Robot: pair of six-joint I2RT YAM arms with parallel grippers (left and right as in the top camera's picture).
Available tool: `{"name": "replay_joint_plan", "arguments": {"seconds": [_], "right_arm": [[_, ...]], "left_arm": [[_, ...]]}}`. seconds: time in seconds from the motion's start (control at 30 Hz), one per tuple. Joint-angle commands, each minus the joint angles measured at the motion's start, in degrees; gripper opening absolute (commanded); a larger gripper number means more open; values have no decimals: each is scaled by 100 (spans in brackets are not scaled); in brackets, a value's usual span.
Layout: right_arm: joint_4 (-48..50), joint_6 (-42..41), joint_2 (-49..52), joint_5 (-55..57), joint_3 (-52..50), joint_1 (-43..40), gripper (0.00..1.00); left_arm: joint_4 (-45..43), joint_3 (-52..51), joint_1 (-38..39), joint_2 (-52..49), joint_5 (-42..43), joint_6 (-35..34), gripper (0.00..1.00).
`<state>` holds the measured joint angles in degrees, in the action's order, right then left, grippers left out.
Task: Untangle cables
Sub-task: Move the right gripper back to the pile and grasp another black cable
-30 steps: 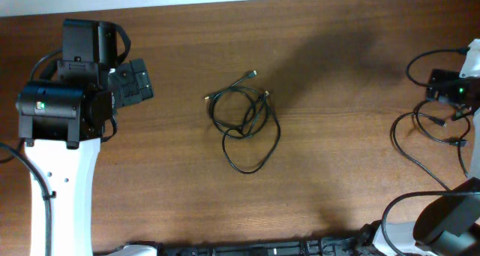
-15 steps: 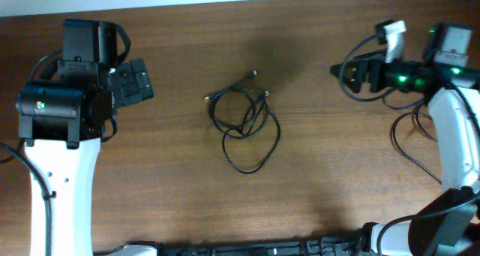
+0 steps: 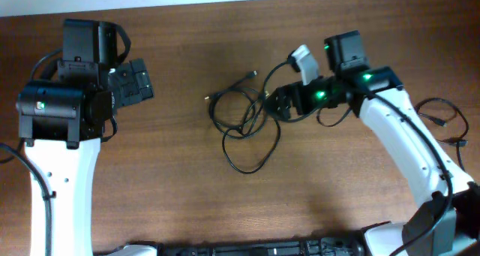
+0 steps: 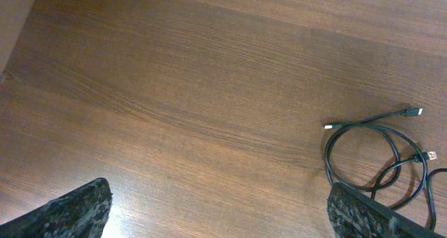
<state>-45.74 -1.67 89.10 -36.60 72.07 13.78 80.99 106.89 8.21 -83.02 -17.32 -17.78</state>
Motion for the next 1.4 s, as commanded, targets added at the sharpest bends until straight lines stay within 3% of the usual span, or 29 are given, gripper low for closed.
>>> {"name": "replay_joint_plan", "arguments": {"seconds": [0.0,0.17,0.3,0.6,0.83,1.1,1.37], "right_arm": [[105,-599,164,621,-136,413,99],[-61,-520,476,656,-138,938,99],[-885,824,476,437,-138,1416,99],[-955,1790,551,979,-299,2109,99],[-166,1897,815,981,-1241,2120,99],[1224,3709,815,861,-2083,2122,99],[1497,4966,831,835,-2201,2463,97]], "left_arm": [[-9,83,-13,92,2,-61,99],[-9,83,-13,92,2,-61,99],[-9,83,-13,92,2,-61,99],[-9,83,-13,92,2,-61,99],[-9,83,-13,92,2,-59,99],[-9,83,-13,92,2,-61,99],[-9,83,-13,92,2,-59,99]]}}
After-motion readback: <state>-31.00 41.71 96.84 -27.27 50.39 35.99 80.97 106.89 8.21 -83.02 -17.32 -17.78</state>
